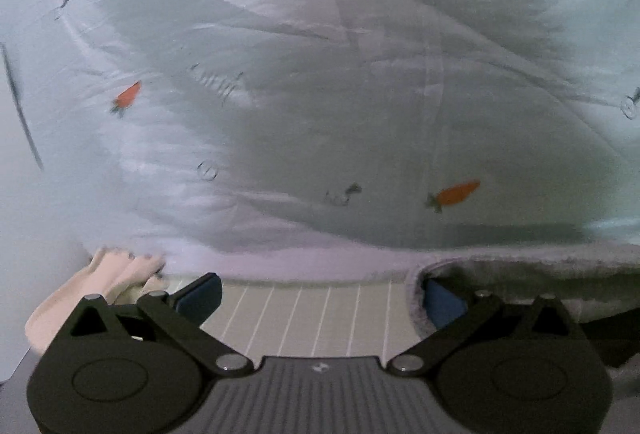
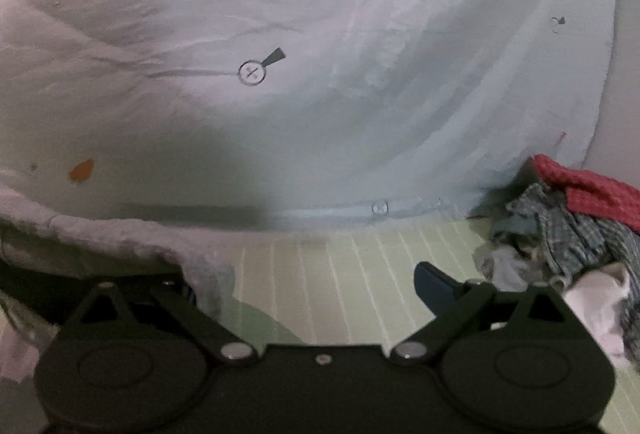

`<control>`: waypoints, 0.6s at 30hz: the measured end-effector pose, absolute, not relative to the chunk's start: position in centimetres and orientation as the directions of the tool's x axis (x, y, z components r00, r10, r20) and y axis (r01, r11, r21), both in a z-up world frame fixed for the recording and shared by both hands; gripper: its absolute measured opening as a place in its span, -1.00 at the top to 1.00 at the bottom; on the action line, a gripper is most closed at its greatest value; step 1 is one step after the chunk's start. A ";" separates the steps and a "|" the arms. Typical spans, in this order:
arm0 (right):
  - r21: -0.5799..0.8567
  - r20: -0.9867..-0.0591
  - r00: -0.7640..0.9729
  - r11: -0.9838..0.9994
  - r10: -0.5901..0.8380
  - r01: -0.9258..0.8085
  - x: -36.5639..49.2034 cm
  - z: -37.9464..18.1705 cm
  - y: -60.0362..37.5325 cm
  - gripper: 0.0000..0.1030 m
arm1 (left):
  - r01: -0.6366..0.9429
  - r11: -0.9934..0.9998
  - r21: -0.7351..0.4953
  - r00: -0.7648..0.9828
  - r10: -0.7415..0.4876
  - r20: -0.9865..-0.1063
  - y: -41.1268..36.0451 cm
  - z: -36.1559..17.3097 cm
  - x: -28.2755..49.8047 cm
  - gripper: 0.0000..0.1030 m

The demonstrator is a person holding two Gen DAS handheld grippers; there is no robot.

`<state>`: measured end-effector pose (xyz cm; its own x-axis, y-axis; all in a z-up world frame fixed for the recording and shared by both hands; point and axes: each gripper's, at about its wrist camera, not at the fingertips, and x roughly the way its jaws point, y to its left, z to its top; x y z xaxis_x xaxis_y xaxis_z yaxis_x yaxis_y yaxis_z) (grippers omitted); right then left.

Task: Fold clothes

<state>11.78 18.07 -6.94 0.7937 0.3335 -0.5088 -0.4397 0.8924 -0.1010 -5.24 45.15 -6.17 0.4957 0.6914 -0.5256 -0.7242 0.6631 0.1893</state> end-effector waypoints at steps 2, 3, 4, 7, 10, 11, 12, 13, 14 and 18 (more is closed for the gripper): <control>-0.107 -0.519 0.788 0.889 0.333 -0.446 10.4 -7.6 17.1 -0.90 | -0.727 0.658 0.194 0.485 0.693 -0.533 43.7 -6.3 -7.3 -1.00; -0.111 -0.524 0.785 0.887 0.331 -0.448 9.6 -7.9 16.6 -0.90 | -0.730 0.655 0.194 0.479 0.693 -0.540 43.1 -6.5 -8.3 -1.00; -0.110 -0.530 0.781 0.887 0.330 -0.449 8.9 -8.3 16.2 -0.90 | -0.733 0.652 0.192 0.472 0.691 -0.547 42.4 -6.8 -9.3 -0.99; -0.107 -0.552 0.767 0.884 0.328 -0.455 7.3 -9.3 15.1 -0.91 | -0.741 0.646 0.185 0.446 0.679 -0.584 41.1 -7.9 -11.7 -0.99; -0.113 -0.594 0.736 0.872 0.325 -0.476 6.4 -10.6 14.5 -0.92 | -0.737 0.649 0.189 0.408 0.650 -0.641 40.1 -9.2 -13.1 -0.99; -0.115 -0.608 0.725 0.867 0.324 -0.484 6.1 -11.1 14.4 -0.92 | -0.731 0.655 0.190 0.396 0.635 -0.663 39.8 -9.7 -13.4 -0.99; -0.118 -0.621 0.714 0.862 0.322 -0.492 5.8 -11.5 14.3 -0.92 | -0.727 0.660 0.190 0.386 0.621 -0.682 39.6 -10.1 -13.7 -0.99; -0.124 -0.630 0.707 0.858 0.320 -0.499 5.6 -11.8 14.3 -0.92 | -0.721 0.666 0.191 0.375 0.607 -0.700 39.4 -10.5 -14.0 -0.99; -0.130 -0.639 0.700 0.853 0.318 -0.506 5.4 -12.1 14.3 -0.92 | -0.714 0.672 0.195 0.364 0.595 -0.716 39.2 -10.8 -14.2 -1.00; -0.133 -0.667 0.670 0.832 0.327 -0.538 4.7 -12.9 14.3 -0.92 | -0.682 0.704 0.196 0.353 0.553 -0.755 38.2 -11.5 -15.1 -0.99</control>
